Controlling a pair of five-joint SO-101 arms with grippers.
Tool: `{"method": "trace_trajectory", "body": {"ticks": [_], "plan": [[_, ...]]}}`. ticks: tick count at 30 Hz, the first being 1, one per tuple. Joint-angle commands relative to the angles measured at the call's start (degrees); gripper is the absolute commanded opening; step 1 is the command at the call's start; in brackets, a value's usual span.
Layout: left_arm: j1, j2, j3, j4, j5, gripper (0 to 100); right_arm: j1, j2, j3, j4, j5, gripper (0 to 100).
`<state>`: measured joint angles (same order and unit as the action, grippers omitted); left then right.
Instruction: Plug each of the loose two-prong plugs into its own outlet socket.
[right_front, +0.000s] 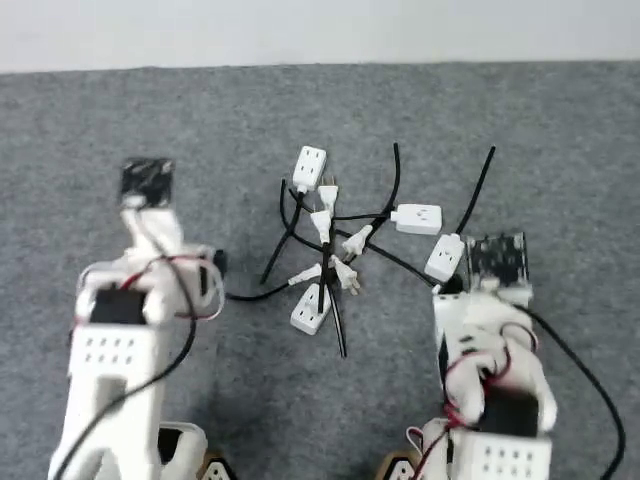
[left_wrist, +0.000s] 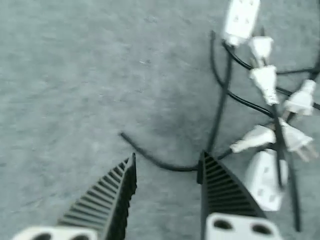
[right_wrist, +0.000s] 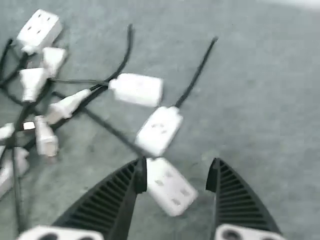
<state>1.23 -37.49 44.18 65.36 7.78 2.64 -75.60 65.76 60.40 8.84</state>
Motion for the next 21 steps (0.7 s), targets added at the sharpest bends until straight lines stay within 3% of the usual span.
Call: {"method": "trace_trajectory", "body": {"ticks": [1,9,15,21], "plan": [[4.6,11.2,-9.4,-4.2,4.0,19,-4.0,15.3,-4.5,-6.5,-6.1,19.5],[9.1,35.7,-24.3,-14.7,5.8,19,-5.0,35.9,3.2,-29.8,-6.3,19.4],[13.3,49.3,-33.5,-19.7,5.9,19,-4.7,37.2,3.2,-29.8,-6.2,19.4],[13.2,58.7,-43.8,-20.6,8.1,19,-4.8,37.1,3.2,-30.3,-6.2,19.4]]}}
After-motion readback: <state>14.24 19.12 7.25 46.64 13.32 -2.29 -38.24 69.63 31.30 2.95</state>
